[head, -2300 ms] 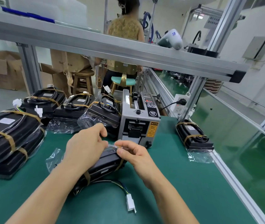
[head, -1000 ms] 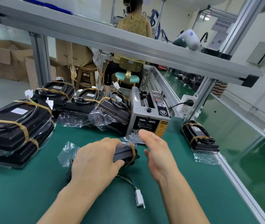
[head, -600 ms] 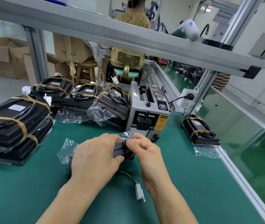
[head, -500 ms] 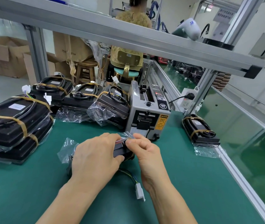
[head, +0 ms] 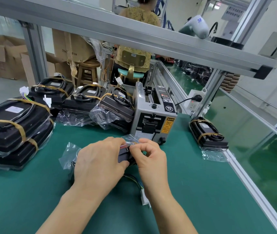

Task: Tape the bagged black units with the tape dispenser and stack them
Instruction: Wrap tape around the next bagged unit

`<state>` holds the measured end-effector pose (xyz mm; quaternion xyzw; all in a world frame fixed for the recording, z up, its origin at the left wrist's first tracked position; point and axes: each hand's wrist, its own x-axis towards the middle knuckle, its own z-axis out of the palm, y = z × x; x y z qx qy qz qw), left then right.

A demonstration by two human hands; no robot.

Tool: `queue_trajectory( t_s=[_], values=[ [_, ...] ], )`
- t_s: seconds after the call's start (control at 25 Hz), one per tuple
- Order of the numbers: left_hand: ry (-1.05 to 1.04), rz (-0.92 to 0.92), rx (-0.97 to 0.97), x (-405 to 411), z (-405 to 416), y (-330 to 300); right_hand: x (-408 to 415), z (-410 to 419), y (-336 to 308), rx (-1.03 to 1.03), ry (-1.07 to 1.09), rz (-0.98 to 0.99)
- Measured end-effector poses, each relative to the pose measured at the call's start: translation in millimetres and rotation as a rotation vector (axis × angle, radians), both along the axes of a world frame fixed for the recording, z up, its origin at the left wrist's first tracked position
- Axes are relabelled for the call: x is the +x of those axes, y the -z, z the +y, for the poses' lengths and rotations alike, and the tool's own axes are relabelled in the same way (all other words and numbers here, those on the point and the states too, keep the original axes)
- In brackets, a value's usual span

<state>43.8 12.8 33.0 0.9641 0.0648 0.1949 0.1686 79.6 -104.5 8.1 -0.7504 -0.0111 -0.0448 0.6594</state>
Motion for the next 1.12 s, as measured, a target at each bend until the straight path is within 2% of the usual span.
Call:
queue_trajectory(
  t_s=[0.16, 0.24, 0.4, 0.68, 0.92, 1.12],
  values=[
    [0.014, -0.019, -0.001, -1, 0, 0, -2, 3, 1, -0.077, 0.047, -0.047],
    [0.019, -0.022, -0.01, -1, 0, 0, -2, 5, 2, -0.035, 0.076, -0.016],
    [0.029, -0.022, -0.019, -3, 0, 0, -3, 8, 5, 0.196, 0.079, 0.084],
    [0.005, -0.038, -0.007, -1, 1, 0, -6, 18, 7, 0.182, 0.007, 0.128],
    [-0.007, -0.01, -0.036, -2, 0, -4, -5, 3, 3, -0.011, -0.122, 0.075],
    [-0.048, 0.036, -0.002, 1, 2, -7, -1, 7, -9, -0.369, -0.217, -0.299]
  ],
)
